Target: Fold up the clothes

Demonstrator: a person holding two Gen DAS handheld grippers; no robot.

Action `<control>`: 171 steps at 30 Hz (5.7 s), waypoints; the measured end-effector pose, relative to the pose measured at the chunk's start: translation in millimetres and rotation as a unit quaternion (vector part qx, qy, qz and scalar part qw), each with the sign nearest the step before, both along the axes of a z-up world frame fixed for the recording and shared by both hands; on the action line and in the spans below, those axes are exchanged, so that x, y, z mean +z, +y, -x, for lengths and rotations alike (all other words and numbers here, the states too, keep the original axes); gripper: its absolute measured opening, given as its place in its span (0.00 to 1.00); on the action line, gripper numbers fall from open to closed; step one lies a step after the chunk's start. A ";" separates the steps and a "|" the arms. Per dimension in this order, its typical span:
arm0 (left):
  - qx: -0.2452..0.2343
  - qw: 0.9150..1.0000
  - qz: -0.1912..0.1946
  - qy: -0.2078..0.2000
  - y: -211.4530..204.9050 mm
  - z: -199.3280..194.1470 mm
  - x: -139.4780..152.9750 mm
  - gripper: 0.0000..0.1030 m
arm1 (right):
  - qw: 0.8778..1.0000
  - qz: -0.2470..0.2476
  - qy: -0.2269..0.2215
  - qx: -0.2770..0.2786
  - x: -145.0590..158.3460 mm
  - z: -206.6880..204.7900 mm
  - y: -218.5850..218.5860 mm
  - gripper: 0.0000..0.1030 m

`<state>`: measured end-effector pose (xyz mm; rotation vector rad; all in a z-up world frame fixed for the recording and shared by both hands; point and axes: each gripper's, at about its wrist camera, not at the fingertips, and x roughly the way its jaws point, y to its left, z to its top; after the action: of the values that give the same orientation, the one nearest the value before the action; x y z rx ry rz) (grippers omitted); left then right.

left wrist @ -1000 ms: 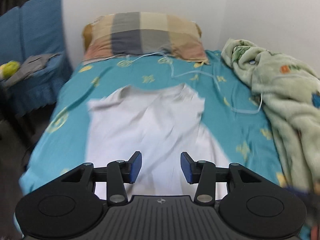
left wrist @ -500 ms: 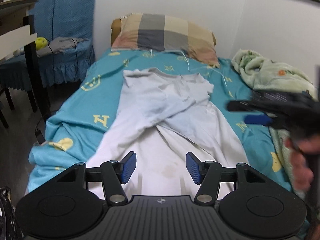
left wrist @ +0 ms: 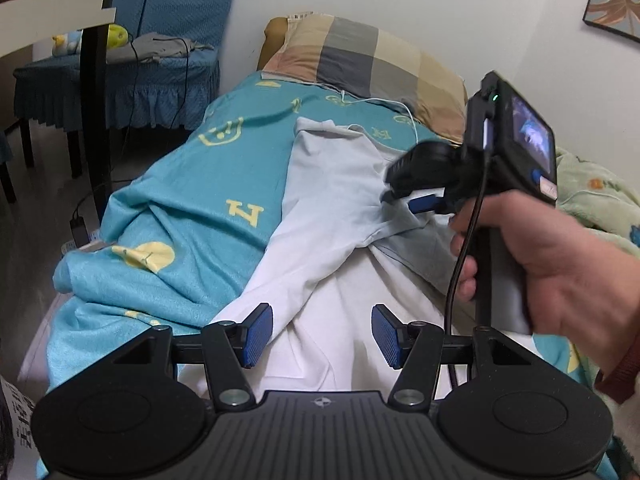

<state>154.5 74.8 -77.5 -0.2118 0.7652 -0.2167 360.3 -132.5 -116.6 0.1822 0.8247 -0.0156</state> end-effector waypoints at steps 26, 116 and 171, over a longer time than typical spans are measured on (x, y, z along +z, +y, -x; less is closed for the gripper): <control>-0.010 0.999 0.015 0.042 23.3 21.8 31.6 0.57 | 0.993 -0.104 -0.049 0.002 52.1 216.2 -106.5 0.08; -0.312 0.932 -0.144 0.115 -122.5 200.6 24.6 0.41 | 0.985 -0.159 0.067 0.017 17.7 305.0 -154.9 0.09; -0.089 0.969 0.168 0.158 49.3 189.0 133.5 0.07 | 0.973 -0.192 0.083 0.102 126.3 401.8 -141.6 0.06</control>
<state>-34.5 124.1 56.0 -0.5088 1.0643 -0.4931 -41.5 -274.1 9.7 0.4647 1.0058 0.3279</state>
